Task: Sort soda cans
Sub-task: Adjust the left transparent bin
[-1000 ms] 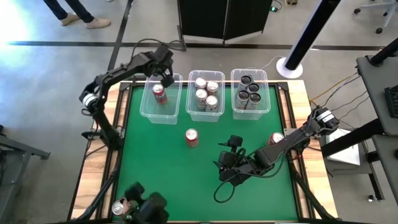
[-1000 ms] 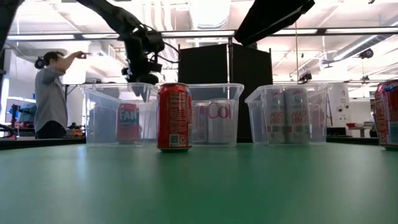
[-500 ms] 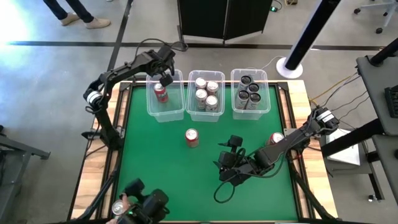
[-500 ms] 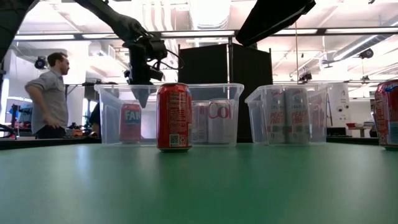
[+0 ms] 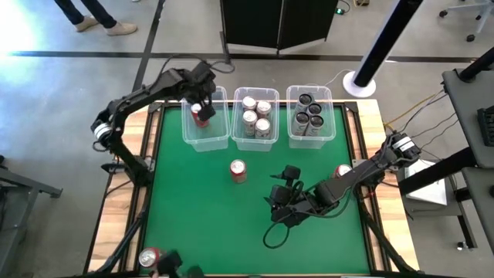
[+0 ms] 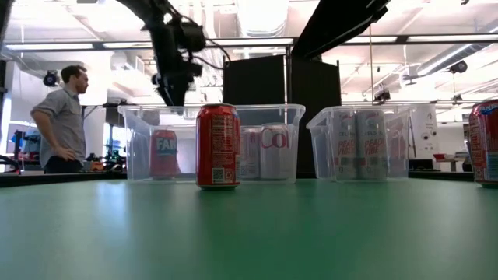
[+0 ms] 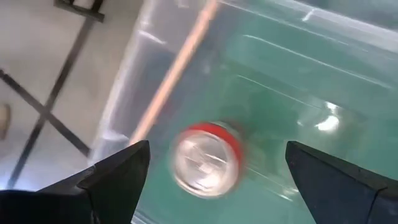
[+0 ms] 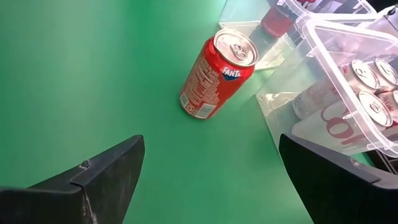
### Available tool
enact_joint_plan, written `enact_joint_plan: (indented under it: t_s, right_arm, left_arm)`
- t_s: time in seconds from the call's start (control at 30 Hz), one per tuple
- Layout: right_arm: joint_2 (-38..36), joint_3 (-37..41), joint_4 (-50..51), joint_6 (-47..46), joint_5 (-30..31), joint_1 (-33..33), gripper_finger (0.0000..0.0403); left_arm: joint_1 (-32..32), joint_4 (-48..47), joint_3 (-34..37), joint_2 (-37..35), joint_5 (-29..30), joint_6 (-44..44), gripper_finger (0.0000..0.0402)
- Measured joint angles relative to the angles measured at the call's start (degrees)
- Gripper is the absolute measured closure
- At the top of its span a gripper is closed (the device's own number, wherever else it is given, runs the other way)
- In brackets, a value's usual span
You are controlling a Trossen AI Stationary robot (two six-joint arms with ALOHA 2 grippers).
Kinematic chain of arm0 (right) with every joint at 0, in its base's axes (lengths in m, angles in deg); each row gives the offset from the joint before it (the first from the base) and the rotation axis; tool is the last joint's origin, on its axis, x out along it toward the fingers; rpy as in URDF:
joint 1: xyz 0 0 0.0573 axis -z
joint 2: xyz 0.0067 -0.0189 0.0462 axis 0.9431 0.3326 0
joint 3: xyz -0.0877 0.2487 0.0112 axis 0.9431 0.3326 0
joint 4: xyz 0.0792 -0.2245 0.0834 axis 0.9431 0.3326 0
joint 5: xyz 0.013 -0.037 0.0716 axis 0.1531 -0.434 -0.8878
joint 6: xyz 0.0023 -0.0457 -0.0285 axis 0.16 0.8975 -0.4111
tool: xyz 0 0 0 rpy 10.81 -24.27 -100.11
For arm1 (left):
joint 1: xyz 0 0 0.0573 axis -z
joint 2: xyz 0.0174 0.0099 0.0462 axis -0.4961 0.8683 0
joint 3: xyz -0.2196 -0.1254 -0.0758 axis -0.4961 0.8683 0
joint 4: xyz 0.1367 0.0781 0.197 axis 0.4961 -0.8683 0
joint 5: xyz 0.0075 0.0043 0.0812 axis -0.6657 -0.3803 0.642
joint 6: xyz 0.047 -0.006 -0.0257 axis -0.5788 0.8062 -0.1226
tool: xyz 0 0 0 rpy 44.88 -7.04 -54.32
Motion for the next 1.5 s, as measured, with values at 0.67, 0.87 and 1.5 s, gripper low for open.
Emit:
enact_joint_plan:
  t_s: [0.67, 0.87, 1.5]
  right_arm:
    - [0.0, 0.0, 0.0, 0.6, -0.2, 0.1, 0.0035]
    - [0.0, 0.0, -0.2, 0.0, -0.2, 0.1, 0.0035]
    - [0.0, 0.0, -0.5, -1.0, -1.5, 0.0, 0.0035]
  left_arm:
    - [4.6, -8.6, 21.1, -20.9, -2.0, 27.1, 0.0043]
    - [4.3, -8.3, 24.3, -22.4, 0.3, 28.3, 0.0043]
    - [2.3, -8.4, 23.4, -22.1, 4.8, 26.2, 0.0043]
